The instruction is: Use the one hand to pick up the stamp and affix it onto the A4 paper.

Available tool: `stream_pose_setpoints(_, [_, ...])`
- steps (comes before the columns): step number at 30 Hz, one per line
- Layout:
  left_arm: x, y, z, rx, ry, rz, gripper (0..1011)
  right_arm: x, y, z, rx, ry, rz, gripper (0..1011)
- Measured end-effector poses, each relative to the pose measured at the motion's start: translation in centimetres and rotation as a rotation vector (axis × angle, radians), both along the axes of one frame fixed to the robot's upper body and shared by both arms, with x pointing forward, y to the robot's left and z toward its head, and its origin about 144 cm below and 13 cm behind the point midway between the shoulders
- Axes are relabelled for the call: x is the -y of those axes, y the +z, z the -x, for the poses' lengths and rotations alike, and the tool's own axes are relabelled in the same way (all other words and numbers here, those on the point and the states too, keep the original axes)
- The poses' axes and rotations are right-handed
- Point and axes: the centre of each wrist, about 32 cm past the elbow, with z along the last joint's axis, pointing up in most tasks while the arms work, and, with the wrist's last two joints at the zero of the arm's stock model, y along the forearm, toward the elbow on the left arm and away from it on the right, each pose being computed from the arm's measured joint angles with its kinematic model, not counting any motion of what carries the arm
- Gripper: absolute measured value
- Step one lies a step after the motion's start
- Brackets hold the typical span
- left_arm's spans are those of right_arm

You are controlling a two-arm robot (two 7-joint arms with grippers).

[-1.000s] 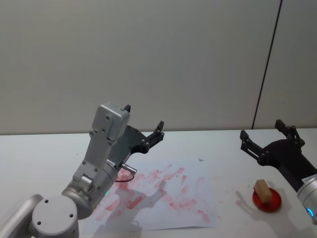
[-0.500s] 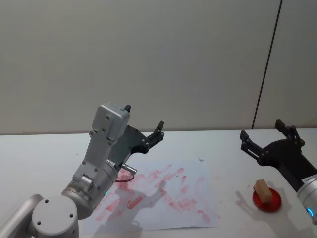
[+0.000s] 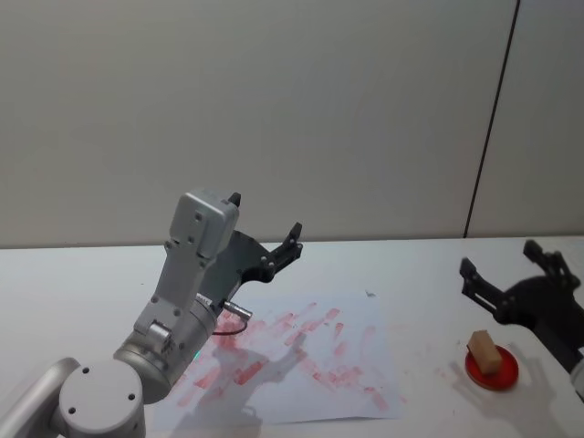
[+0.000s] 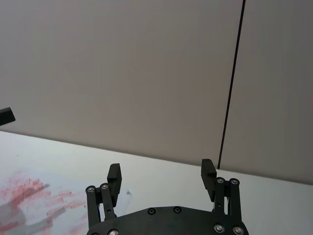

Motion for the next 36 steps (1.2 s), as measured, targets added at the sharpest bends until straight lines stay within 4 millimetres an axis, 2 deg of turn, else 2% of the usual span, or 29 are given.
stream_pose_setpoints(18, [0.0, 0.0, 0.0, 0.000, 0.000, 0.000, 1001, 2.1, -1.5, 3.2, -0.192, -0.075, 0.064, 1001])
stream_pose_setpoints(27, [0.0, 0.0, 0.0, 0.000, 0.000, 0.000, 1001, 2.1, -2.1, 3.0, -0.251, -0.104, 0.107, 1001])
stream_pose_setpoints(36, [0.0, 0.0, 0.0, 0.000, 0.000, 0.000, 1001, 1.4, -2.8, 1.9, -0.306, -0.103, 0.132, 1001])
